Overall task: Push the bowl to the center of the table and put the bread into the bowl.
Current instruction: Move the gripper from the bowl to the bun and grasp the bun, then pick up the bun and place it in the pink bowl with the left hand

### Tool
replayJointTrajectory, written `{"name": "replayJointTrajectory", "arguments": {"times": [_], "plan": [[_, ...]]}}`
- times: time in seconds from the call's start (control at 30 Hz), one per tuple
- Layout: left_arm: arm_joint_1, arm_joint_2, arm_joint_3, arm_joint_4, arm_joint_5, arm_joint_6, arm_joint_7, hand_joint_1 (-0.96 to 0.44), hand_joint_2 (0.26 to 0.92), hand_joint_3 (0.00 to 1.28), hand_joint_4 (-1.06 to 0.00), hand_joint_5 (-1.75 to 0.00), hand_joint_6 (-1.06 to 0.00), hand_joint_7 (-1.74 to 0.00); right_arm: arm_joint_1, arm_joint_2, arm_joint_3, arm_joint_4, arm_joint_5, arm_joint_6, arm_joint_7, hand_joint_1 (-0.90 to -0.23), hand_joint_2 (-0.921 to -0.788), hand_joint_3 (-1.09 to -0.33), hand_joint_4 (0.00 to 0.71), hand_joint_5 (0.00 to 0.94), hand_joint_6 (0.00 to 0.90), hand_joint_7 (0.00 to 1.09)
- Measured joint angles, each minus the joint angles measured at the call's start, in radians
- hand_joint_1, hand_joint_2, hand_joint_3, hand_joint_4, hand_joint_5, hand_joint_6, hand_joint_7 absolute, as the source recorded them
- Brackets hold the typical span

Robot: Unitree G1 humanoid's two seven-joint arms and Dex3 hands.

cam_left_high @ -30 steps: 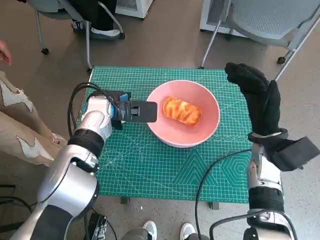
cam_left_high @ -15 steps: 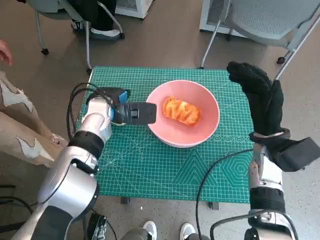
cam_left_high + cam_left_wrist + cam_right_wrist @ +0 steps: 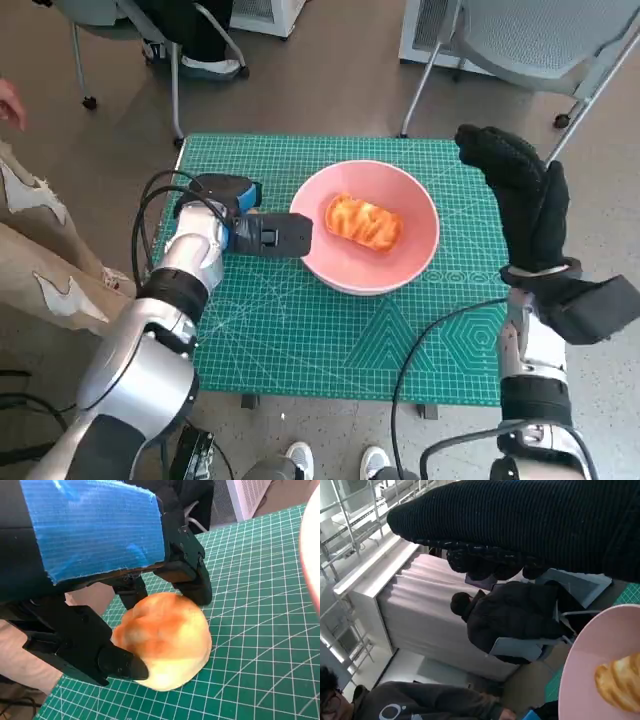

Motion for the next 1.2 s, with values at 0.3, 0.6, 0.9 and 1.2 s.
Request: {"name": "replayJointTrajectory", "arguments": {"times": [0.3, 0.6, 0.9, 1.2], "plan": [[0.002, 0.004, 0.008, 0.000, -0.002, -0.011, 0.002, 0.00, 0.876, 0.09, -0.78, -1.21, -0.69, -0.96, 0.003, 0.000, 0.000, -0.008, 0.000, 0.006, 0.000, -0.673, -0.921, -0.853, 0.166, 0.002, 0.008, 0.48], [0.004, 0.006, 0.011, 0.000, -0.003, -0.016, 0.005, 0.00, 0.895, 0.07, -0.72, -1.14, -0.70, -1.09, 0.006, 0.000, 0.000, -0.018, 0.000, 0.009, 0.000, -0.673, -0.921, -0.853, 0.166, 0.002, 0.008, 0.48], [0.003, 0.011, 0.021, -0.005, -0.010, -0.018, -0.007, 0.00, 0.888, 0.07, -0.78, -1.17, -0.67, -1.01, 0.007, 0.000, 0.001, -0.021, -0.001, 0.009, 0.000, -0.673, -0.921, -0.853, 0.166, 0.002, 0.009, 0.47], [-0.023, 0.044, 0.089, -0.037, -0.066, -0.063, 0.008, 0.00, 0.897, 0.06, -0.79, -1.07, -0.63, -1.14, 0.007, 0.000, 0.002, -0.021, -0.002, 0.010, -0.001, -0.666, -0.921, -0.857, 0.165, 0.001, 0.006, 0.47]]}}
